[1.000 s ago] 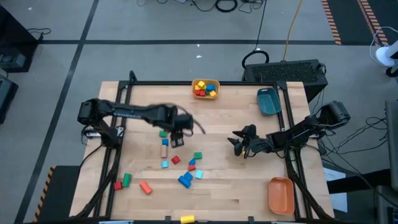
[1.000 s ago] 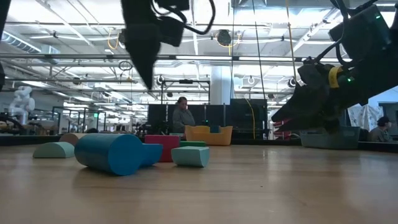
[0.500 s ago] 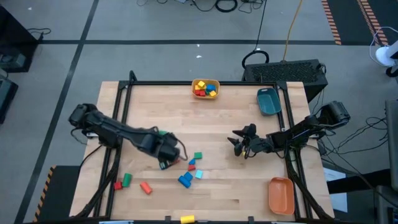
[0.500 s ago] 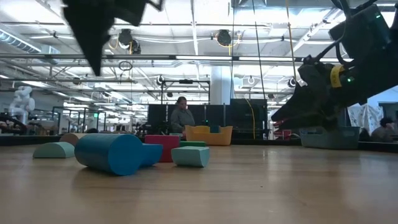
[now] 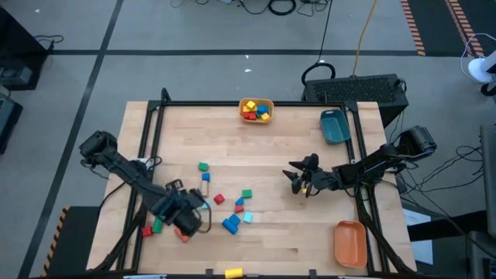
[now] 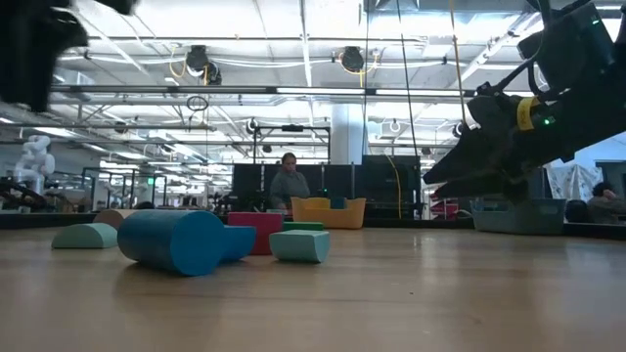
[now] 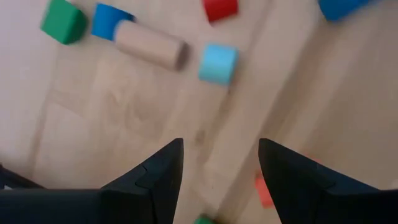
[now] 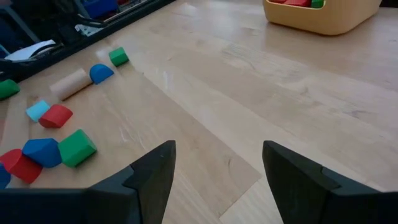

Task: Sort blocks by size
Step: Put the red square block into the yellow bin

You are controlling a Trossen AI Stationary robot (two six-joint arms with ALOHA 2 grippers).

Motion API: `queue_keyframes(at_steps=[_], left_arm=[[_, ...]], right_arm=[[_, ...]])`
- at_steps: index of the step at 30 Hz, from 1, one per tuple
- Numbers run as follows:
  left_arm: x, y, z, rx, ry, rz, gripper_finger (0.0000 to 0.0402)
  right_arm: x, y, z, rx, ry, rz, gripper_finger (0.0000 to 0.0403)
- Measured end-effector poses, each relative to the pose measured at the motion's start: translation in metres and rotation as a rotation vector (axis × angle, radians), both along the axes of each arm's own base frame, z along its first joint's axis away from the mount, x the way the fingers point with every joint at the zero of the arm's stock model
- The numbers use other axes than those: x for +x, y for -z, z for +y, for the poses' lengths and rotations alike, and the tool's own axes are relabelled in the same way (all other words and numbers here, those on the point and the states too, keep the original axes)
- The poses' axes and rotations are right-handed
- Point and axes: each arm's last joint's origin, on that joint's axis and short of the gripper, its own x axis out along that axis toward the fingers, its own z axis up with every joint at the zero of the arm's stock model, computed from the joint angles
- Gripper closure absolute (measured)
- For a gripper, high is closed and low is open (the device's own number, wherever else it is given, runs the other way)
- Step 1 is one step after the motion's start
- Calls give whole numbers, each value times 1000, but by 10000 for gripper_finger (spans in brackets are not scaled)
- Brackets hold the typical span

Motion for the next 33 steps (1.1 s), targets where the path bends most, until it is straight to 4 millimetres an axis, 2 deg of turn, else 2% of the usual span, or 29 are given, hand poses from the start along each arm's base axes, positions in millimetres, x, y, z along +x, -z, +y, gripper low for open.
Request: queue_keyframes(at_steps=[4, 10, 20, 25, 33], left_arm=[[-18, 7, -17, 6, 80, 20, 192], [-44, 19, -34, -22, 76, 97, 192], [-72, 22, -58, -78, 100, 123, 192], [-86, 24, -67, -89, 129, 134, 192], [-108, 52, -71, -152, 75, 242, 192]], right_arm=[[0, -1, 0, 3, 0, -10, 174], [1, -1, 0, 5, 0, -17, 174], [0, -1, 3, 13, -11, -21, 174], [0, -1, 3, 16, -10, -23, 174], [0, -1, 3, 17, -8, -24, 174]])
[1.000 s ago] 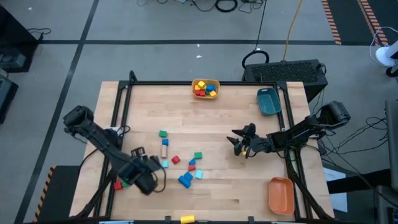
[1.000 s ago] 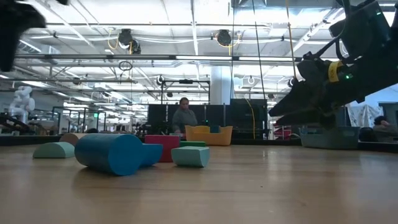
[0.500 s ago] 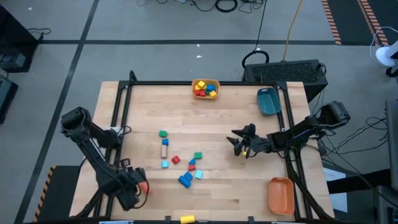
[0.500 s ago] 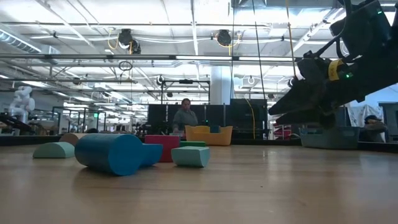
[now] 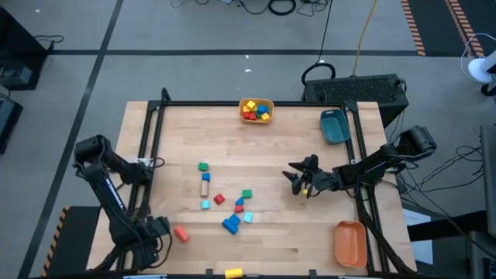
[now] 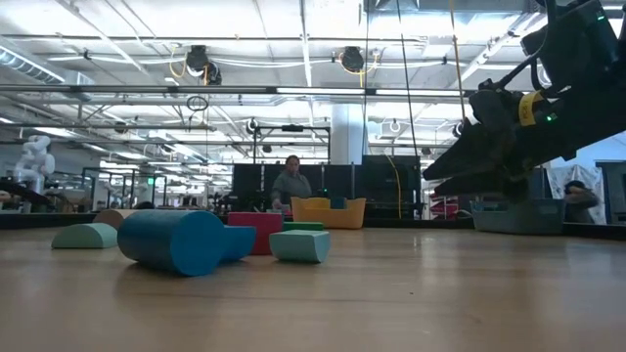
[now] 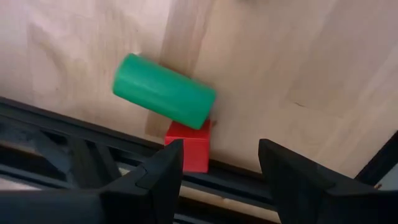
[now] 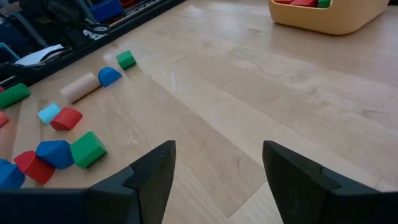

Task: Sort blocks by size
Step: Put the red square block into the yellow bin

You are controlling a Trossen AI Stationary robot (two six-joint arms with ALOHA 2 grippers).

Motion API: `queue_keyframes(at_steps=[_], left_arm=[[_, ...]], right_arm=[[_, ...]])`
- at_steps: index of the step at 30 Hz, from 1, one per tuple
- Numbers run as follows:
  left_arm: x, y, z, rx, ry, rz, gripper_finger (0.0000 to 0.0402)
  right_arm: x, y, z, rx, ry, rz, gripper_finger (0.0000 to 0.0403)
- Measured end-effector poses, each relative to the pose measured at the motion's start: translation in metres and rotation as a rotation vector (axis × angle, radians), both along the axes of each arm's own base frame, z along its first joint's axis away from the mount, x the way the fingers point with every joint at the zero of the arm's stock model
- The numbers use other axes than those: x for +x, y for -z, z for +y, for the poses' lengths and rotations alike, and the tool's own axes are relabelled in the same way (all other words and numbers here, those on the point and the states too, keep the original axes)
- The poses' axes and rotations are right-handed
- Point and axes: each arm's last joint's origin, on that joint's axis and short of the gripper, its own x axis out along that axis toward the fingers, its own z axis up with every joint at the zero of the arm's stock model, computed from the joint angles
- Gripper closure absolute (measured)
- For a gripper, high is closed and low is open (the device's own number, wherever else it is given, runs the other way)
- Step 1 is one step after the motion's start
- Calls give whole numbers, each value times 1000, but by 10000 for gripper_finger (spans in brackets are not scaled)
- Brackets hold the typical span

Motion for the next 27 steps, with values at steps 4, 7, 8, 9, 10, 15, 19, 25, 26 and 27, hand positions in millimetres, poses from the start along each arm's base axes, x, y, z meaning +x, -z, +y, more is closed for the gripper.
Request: queue_keyframes(at_steps=[4, 7, 8, 9, 10, 15, 19, 25, 26, 27], left_arm=[[-5, 9, 2, 13, -5, 5, 192], [-8, 16, 7, 35, -24, 35, 192], [-9, 18, 9, 40, -28, 49, 192], [-10, 20, 10, 37, -29, 57, 192], [-10, 22, 10, 30, -30, 58, 192], [-11, 27, 11, 24, -26, 58, 192], [-12, 31, 15, 38, -17, 67, 192], [-13, 34, 15, 14, 17, 79, 192], [-13, 34, 15, 4, 20, 85, 192], [-13, 34, 14, 0, 20, 93, 192]], right_arm=[[0, 0, 0, 7, 4, -4, 174], [0, 0, 0, 9, 5, -4, 174], [0, 0, 0, 9, 5, -5, 174], [0, 0, 0, 9, 5, -5, 174], [0, 0, 0, 9, 5, -5, 174], [0, 0, 0, 9, 5, -5, 174], [0, 0, 0, 8, 5, -4, 174], [0, 0, 0, 6, 4, -3, 174], [0, 0, 0, 6, 4, -3, 174], [0, 0, 0, 6, 4, -3, 174]])
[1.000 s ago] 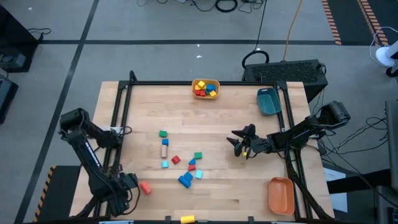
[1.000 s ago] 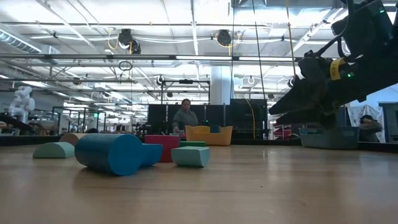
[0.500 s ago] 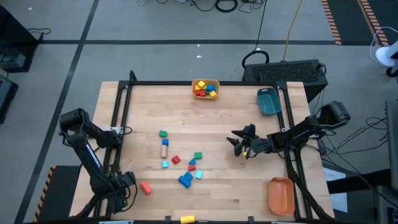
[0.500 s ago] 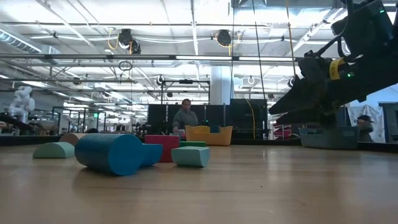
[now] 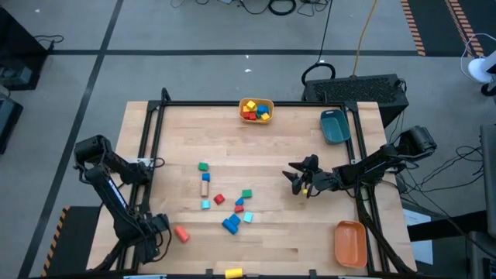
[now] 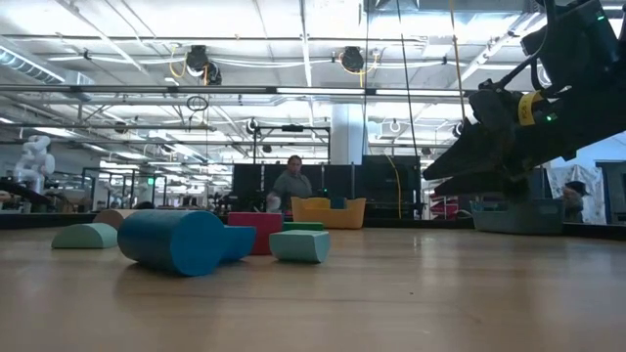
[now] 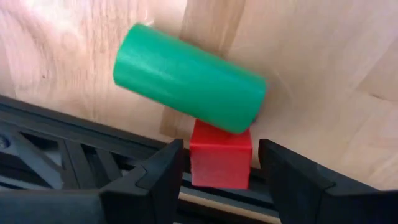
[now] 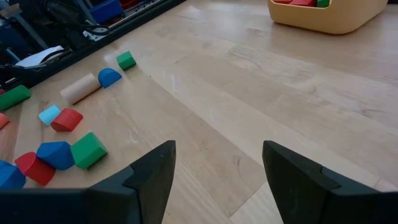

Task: Sort blocks by size
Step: Put the red square block into the yellow bin

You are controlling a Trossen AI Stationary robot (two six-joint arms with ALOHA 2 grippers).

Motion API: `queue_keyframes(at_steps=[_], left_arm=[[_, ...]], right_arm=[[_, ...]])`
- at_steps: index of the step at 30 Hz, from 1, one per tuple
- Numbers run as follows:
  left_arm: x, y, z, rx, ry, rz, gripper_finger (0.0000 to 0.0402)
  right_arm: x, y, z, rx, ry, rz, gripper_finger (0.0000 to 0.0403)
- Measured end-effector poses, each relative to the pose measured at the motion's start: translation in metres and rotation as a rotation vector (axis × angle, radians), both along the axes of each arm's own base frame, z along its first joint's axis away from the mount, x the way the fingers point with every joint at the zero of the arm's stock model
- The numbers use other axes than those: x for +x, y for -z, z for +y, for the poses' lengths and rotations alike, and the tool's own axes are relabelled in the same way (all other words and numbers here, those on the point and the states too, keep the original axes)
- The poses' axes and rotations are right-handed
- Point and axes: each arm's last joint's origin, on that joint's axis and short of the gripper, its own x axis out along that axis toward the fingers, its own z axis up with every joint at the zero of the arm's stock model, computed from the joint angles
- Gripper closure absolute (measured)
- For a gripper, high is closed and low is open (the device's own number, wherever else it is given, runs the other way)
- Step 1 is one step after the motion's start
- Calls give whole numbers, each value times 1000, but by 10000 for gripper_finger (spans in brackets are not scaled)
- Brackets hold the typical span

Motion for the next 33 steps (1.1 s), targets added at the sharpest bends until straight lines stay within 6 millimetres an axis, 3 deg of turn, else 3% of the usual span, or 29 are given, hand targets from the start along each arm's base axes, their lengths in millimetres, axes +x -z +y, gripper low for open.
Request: queue_keyframes(at_steps=[17, 33], left_arm=[[3, 11, -2, 41, -3, 51, 258], [40, -5, 29, 90, -36, -3, 263]], right_arm=[[0, 0, 0, 1, -1, -1, 174], [0, -1, 1, 0, -6, -5, 174]])
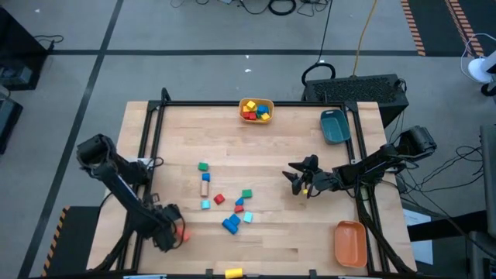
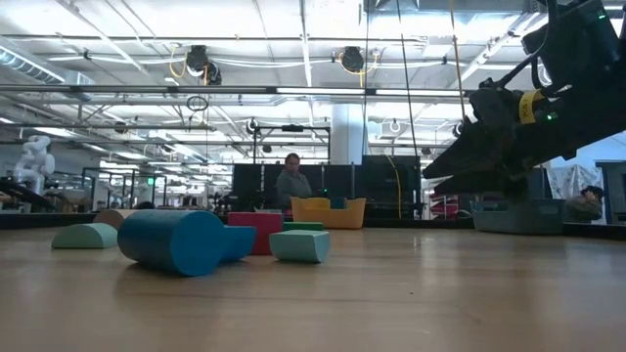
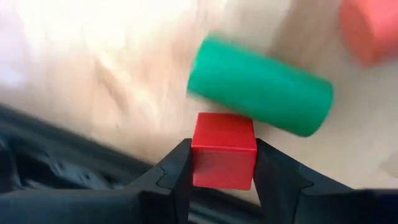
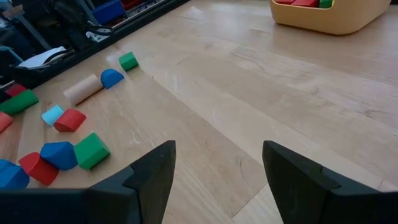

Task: Sort blocks by size
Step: Put the red square block into the yellow bin

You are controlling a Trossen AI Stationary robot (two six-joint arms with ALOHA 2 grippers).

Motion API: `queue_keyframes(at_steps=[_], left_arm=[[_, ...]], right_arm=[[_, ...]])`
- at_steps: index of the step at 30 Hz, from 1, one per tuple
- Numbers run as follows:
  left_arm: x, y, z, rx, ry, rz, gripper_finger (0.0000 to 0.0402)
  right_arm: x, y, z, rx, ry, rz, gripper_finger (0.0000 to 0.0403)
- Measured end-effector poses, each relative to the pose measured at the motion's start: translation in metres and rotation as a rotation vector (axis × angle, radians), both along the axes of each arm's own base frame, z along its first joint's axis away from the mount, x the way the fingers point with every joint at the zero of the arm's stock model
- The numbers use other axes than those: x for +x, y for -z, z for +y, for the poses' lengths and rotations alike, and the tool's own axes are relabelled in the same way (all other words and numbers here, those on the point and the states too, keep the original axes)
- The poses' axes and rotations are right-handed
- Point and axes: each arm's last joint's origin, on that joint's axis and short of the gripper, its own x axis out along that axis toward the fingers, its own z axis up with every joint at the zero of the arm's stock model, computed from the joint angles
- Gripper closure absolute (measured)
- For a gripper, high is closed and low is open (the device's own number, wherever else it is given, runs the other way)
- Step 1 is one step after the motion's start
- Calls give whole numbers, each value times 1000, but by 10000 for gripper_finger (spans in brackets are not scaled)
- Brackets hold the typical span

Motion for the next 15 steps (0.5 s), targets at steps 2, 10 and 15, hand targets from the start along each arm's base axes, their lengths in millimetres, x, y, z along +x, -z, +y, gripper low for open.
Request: queue_keyframes(at_steps=[2, 10, 15], left_arm=[[8, 0, 6, 2, 11, -14, 263], [37, 0, 34, 7, 65, -48, 263], [51, -1, 55, 61, 70, -55, 264]], right_arm=[[0, 0, 0, -2, -1, 1, 174], [0, 0, 0, -2, -5, 3, 174], [0, 0, 0, -3, -6, 4, 174]])
